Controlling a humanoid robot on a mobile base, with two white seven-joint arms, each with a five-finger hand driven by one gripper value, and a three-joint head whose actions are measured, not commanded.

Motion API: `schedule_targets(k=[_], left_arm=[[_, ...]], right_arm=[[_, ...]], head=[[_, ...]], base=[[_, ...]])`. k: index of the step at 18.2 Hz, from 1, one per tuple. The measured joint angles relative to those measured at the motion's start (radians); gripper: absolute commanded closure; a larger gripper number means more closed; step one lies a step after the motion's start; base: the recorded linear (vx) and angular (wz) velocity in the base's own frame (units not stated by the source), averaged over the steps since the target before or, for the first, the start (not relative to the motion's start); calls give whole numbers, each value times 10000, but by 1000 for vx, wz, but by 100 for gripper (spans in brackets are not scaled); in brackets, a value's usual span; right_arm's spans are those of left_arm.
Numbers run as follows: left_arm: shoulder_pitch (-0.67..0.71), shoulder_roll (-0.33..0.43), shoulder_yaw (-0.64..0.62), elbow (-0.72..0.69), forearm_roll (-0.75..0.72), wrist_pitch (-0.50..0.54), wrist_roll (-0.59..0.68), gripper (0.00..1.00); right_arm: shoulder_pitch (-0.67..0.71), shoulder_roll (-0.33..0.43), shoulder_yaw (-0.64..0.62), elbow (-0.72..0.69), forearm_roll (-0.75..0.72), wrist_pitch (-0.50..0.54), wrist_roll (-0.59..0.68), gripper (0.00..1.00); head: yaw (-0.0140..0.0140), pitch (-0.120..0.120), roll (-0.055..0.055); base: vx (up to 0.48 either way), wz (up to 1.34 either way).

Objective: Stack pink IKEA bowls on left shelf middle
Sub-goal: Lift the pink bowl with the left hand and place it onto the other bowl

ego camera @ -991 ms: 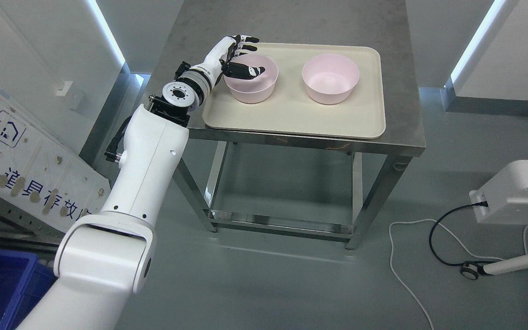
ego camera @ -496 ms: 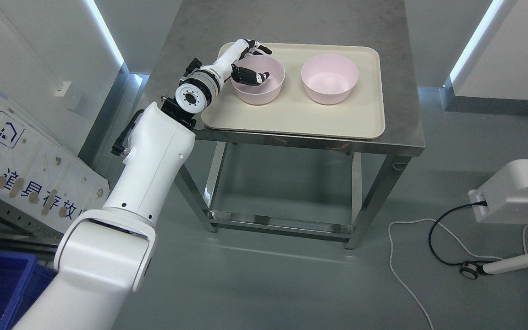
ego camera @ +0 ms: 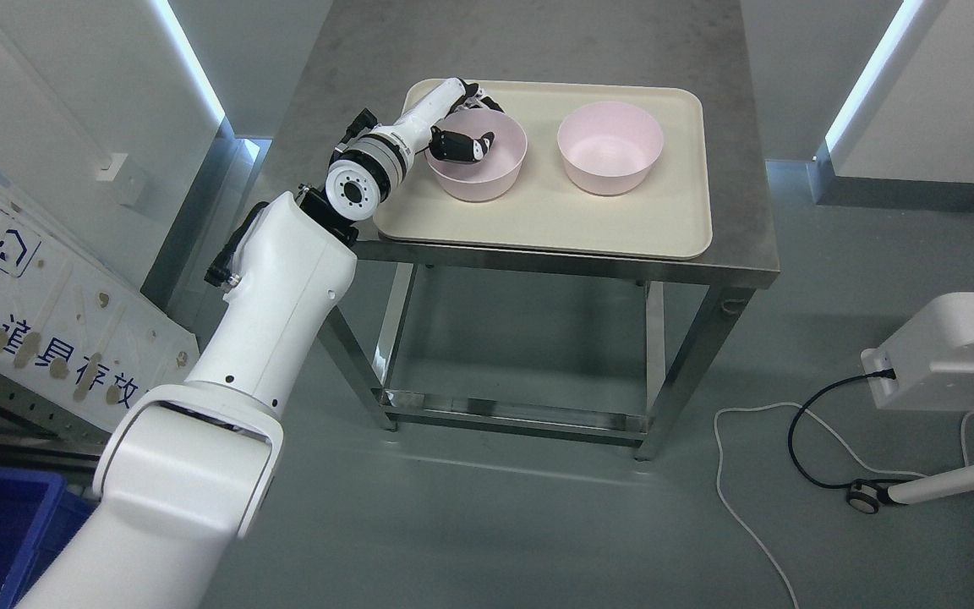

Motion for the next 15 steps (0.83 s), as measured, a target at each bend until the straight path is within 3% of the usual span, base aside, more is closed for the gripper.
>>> schedule_targets(k=[6, 15], left_arm=[[9, 128, -24, 90, -100, -320, -18, 100], [-33, 195, 102, 147, -138, -351, -54, 100]], right_arm=[[0, 0, 0, 0, 0, 0, 0, 0], [0, 0, 0, 0, 0, 0, 0, 0]], head=[[0, 0, 0], [0, 0, 0]], base=[[2, -11], [4, -15]])
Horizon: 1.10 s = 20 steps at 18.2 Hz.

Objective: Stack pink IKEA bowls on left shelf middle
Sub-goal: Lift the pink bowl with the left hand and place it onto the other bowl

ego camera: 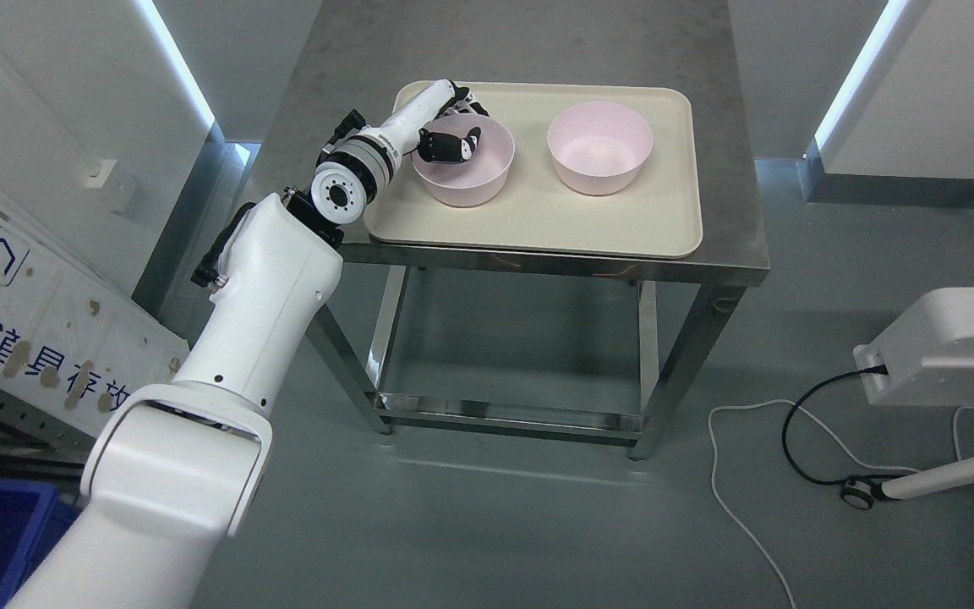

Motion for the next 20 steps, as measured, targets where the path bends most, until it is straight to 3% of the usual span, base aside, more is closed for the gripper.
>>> schedule_targets(k=[12, 20], left_arm=[[-888, -219, 1147, -787, 155, 95, -335, 100], [-1195, -312, 235, -994, 981, 113, -394, 99]], right_arm=[[0, 0, 0, 0, 0, 0, 0, 0], [0, 0, 0, 0, 0, 0, 0, 0]], head=[[0, 0, 0], [0, 0, 0]], base=[[7, -76], [14, -113]])
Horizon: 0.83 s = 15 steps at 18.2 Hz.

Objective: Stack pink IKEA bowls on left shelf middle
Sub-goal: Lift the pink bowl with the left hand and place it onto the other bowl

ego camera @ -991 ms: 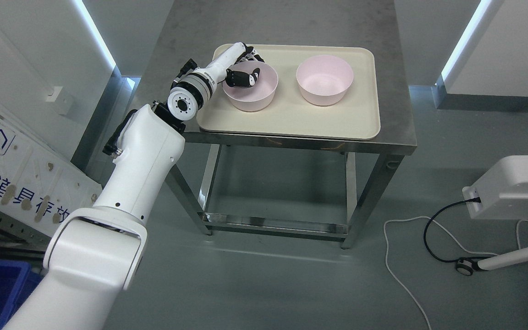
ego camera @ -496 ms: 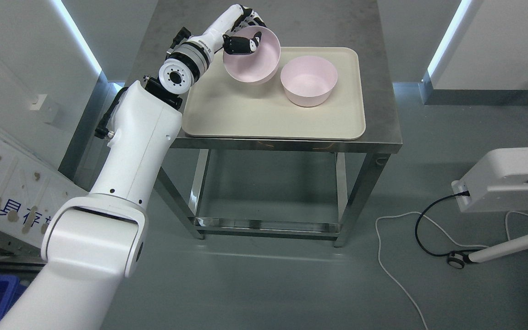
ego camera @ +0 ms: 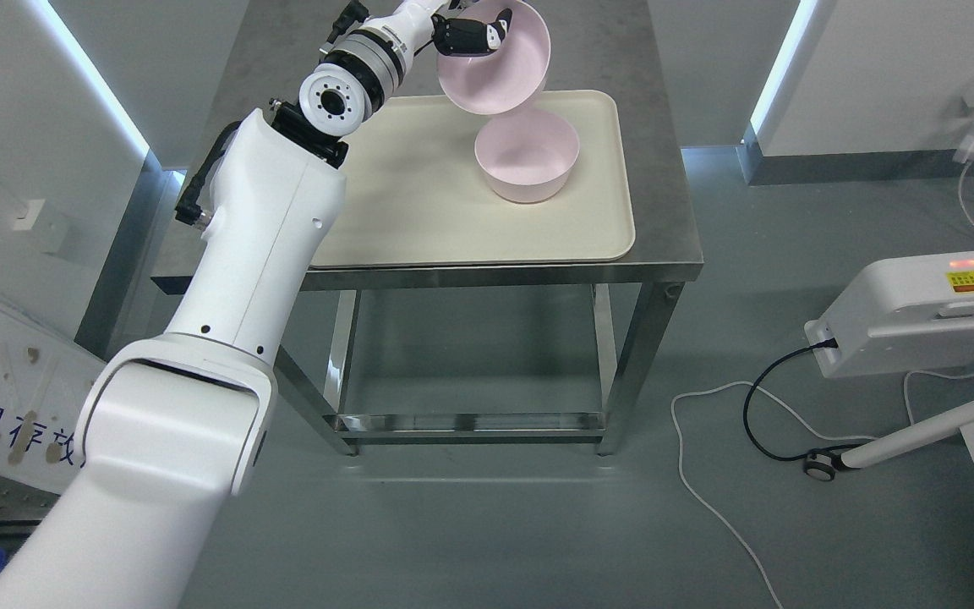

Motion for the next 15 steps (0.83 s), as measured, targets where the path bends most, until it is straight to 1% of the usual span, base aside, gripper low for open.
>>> schedule_targets(k=[6, 15], left_arm=[[322, -35, -519, -30, 205, 5, -148, 99], [506, -60, -552, -74, 253, 51, -735, 98]], right_arm=[[0, 0, 0, 0, 0, 0, 0, 0], [0, 0, 0, 0, 0, 0, 0, 0]], head=[[0, 0, 0], [0, 0, 0]], base=[[7, -47], [-3, 22]])
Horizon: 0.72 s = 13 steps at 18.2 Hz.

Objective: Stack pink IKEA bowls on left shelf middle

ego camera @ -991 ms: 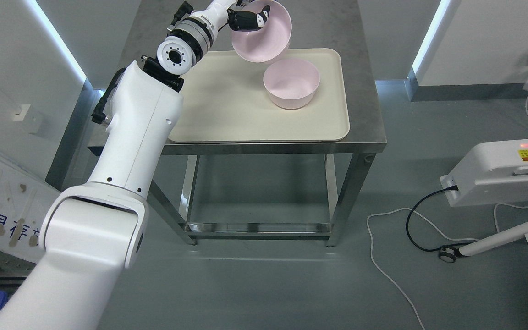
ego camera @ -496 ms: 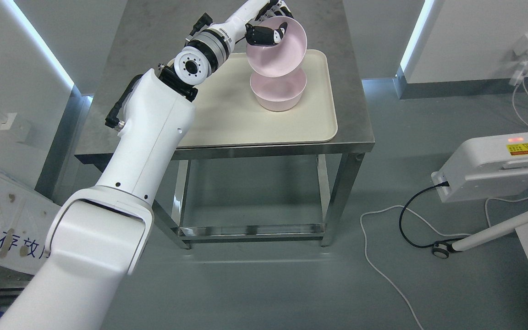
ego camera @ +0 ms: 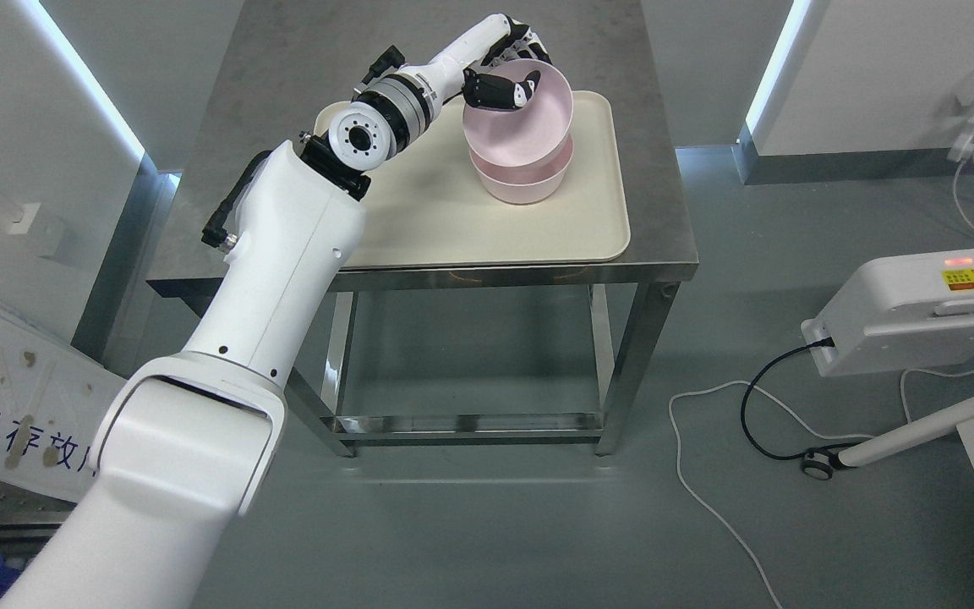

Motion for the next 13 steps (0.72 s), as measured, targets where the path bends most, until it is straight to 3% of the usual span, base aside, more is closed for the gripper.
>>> schedule_targets(k=[8, 9, 11, 13], left_arm=[[28, -8, 9, -5, -22, 88, -160, 92], [31, -8, 7, -5, -24, 109, -163, 88], [40, -10, 6, -7, -27, 145, -166, 61], [43, -11, 16, -9, -29, 162, -166, 55]], right_arm=[[0, 0, 0, 0, 0, 0, 0, 0], [0, 0, 0, 0, 0, 0, 0, 0], [0, 0, 0, 0, 0, 0, 0, 0], [0, 0, 0, 0, 0, 0, 0, 0]], head=[[0, 0, 0], [0, 0, 0], [0, 0, 0], [0, 0, 0]], base=[[0, 0], [0, 0], [0, 0], [0, 0]])
